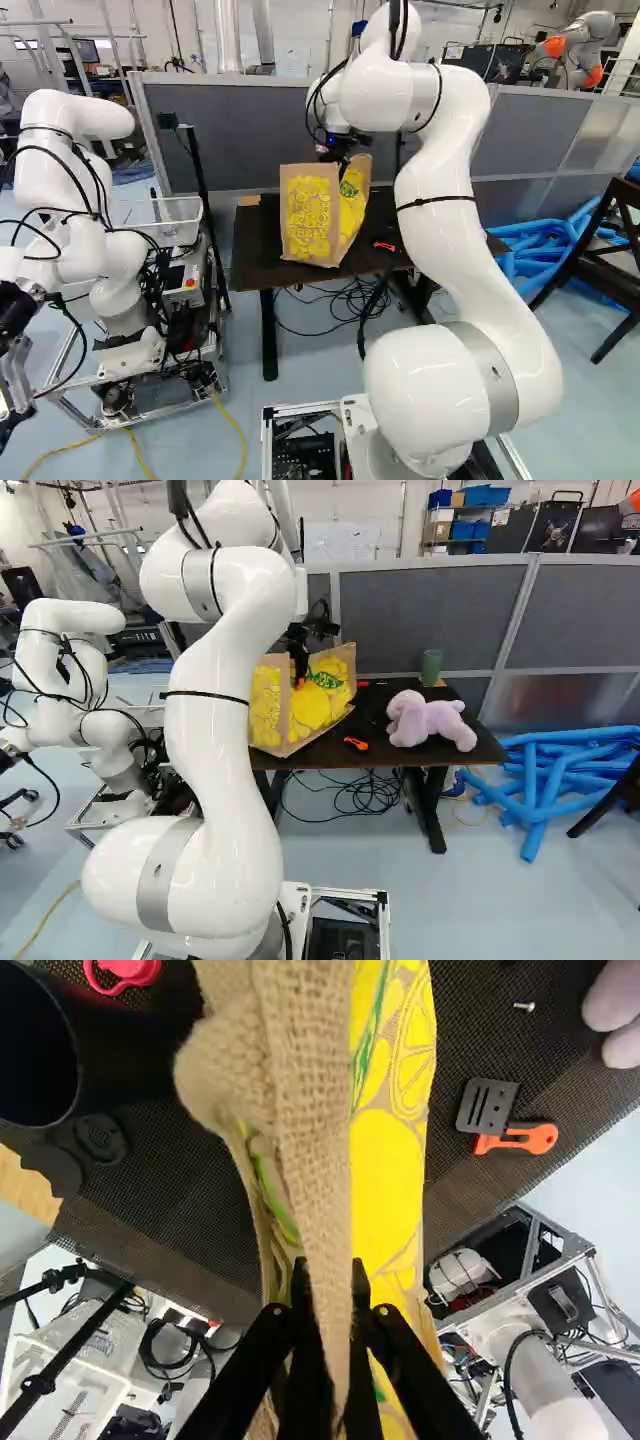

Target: Pick up the bag on the ground and place it on the table

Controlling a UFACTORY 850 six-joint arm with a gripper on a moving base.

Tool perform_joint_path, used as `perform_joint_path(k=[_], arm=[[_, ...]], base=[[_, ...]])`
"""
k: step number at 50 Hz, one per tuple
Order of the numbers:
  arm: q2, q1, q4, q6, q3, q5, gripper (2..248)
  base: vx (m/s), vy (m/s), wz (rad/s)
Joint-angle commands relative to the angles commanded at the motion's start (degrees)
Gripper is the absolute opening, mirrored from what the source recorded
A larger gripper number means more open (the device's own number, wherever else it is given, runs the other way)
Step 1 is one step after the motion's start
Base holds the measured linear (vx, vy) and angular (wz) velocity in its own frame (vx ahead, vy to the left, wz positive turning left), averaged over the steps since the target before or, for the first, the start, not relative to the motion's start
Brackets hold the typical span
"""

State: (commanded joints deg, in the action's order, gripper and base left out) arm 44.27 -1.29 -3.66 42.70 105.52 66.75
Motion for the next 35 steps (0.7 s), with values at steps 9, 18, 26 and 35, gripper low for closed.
perform_joint_path(k=[9, 18, 26, 35], arm=[[1.84, 0.01, 0.0, 0.0, 1.1, -0.7, 21], [3.68, 0.02, 0.0, 0.0, 2.25, -1.4, 21], [5.33, 0.02, 0.0, 0.0, 3.32, -2.03, 21], [6.04, 0.03, 0.0, 0.0, 3.79, -2.29, 21]], base=[[0.0, 0.0, 0.0], [0.0, 0.0, 0.0], [0.0, 0.0, 0.0], [0.0, 0.0, 0.0]])
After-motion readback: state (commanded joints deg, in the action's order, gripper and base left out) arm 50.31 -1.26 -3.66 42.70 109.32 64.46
